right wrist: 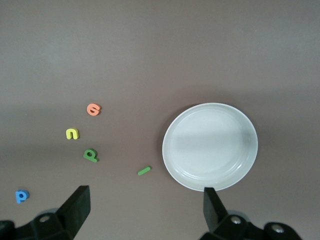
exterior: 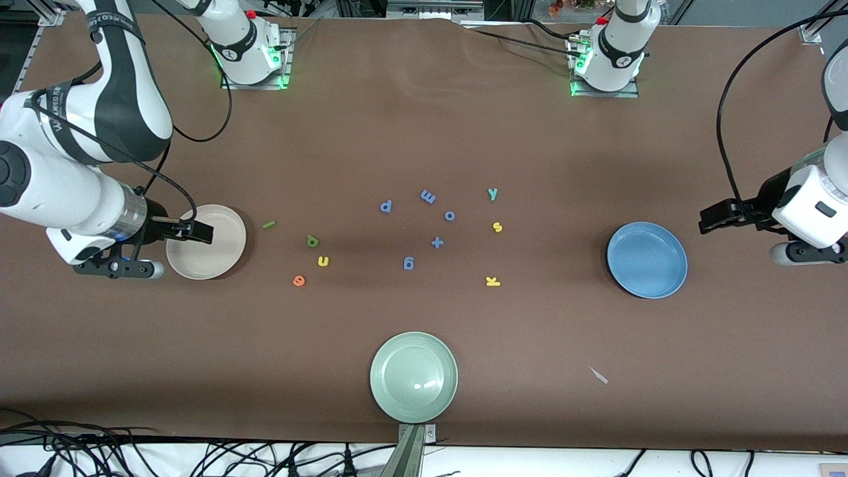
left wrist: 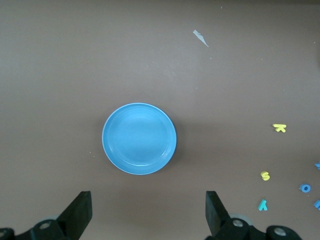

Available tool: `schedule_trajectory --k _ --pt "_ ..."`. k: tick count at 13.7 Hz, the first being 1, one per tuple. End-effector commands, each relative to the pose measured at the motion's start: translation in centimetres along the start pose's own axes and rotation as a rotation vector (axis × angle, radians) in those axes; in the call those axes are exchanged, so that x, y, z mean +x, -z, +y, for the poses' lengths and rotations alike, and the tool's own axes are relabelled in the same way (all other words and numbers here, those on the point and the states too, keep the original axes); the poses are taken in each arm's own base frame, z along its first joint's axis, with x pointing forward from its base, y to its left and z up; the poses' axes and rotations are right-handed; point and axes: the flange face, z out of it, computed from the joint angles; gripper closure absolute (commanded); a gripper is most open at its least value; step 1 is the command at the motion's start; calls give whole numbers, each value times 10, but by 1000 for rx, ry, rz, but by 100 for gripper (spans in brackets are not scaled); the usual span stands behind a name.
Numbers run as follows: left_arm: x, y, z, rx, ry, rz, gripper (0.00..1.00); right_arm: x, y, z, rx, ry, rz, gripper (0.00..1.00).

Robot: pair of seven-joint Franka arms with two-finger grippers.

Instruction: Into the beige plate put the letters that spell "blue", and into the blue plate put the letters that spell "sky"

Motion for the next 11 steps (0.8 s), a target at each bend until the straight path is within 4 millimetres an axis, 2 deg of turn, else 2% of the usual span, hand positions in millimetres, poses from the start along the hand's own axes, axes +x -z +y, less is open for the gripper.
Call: schedule_trajectory --k 1,2,3,5,7,9,11 --pt "-4 -17 21 -10 27 -2 0 -9 -31 0 -3 -19 24 0" --pt "-4 -21 24 -12 34 -3 0 -9 -46 -3 -1 -57 35 0" --pt "-4 -29 35 -19 57 5 0 -12 -63 -15 2 -74 50 0" --pt "1 -66 76 -48 201 37 0 -17 -95 -20 13 -104 82 0" --pt "4 -95 110 -52 260 25 0 -23 -133 -20 17 -144 87 0" --pt "5 -125 151 -44 303 34 0 -37 -174 -19 24 -218 93 0" --pt "3 -160 187 -47 375 24 0 -56 -201 -17 24 -269 86 0"
